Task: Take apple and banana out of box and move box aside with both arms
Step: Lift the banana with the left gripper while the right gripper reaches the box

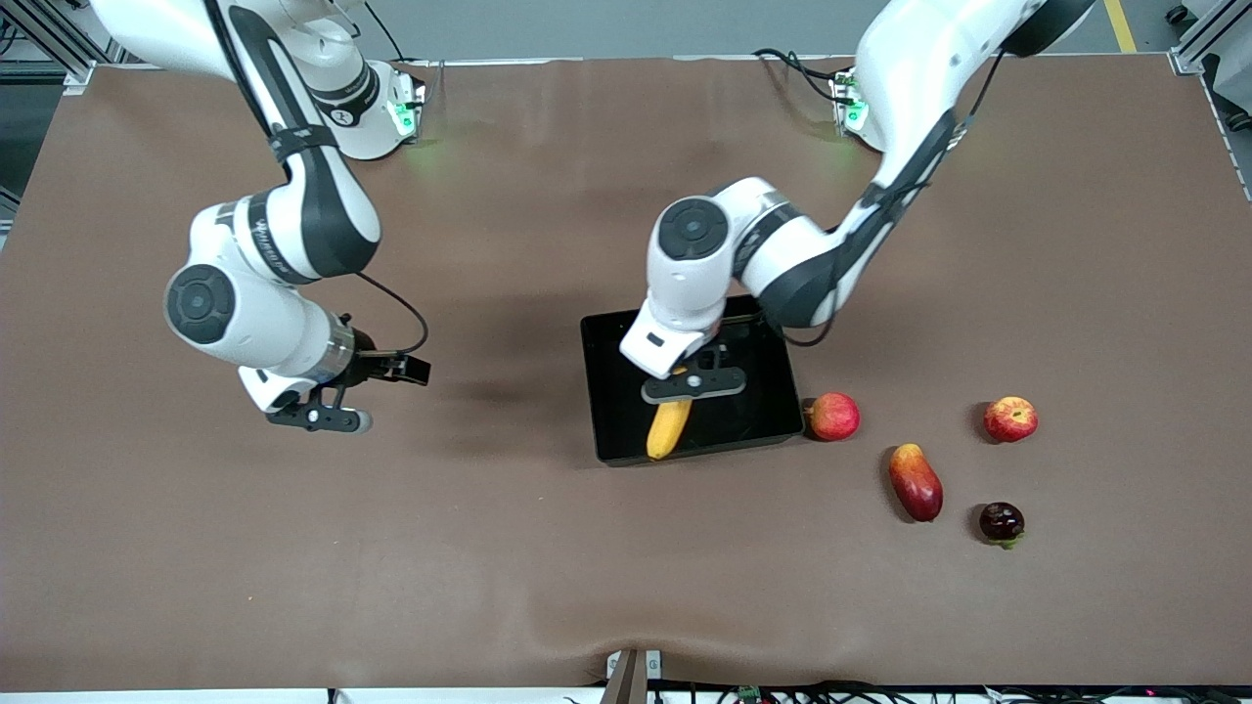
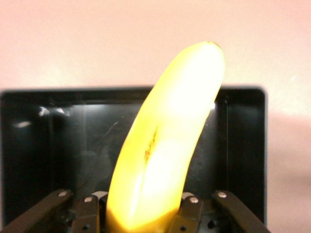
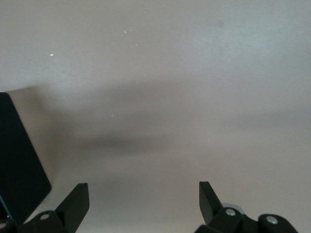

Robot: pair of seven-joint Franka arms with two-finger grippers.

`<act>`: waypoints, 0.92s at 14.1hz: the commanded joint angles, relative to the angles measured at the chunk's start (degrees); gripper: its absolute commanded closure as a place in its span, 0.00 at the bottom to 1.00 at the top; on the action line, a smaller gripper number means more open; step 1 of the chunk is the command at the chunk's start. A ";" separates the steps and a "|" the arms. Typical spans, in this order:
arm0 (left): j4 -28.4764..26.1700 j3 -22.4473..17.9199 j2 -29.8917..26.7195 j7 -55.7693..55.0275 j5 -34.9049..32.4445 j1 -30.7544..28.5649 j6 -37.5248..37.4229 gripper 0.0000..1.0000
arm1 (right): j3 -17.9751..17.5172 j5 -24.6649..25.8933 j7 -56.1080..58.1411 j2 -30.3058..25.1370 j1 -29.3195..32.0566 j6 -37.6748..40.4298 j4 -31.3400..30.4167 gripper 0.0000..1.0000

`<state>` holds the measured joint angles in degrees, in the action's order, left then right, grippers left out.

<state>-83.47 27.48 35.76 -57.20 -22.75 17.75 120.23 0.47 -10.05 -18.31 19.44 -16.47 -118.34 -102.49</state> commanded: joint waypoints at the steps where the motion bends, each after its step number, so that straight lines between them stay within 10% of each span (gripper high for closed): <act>1: -1.35 0.12 -5.51 7.07 4.89 -4.72 -4.37 1.00 | 0.41 -0.41 -1.90 1.03 -3.90 -2.85 0.53 0.00; 8: -11.17 0.03 -12.64 19.83 7.63 -22.38 -12.39 1.00 | 0.33 -0.15 -1.37 14.38 -12.96 -7.61 15.80 0.00; 13: -26.62 0.03 -14.41 21.69 6.84 -32.85 -0.74 1.00 | 0.41 -0.15 -2.25 22.83 -18.76 -16.02 21.19 0.00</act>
<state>-100.91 27.20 25.27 -35.76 -16.39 -12.59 112.81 0.34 -10.03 -19.34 38.64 -33.02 -131.53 -84.53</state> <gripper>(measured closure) 0.925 0.000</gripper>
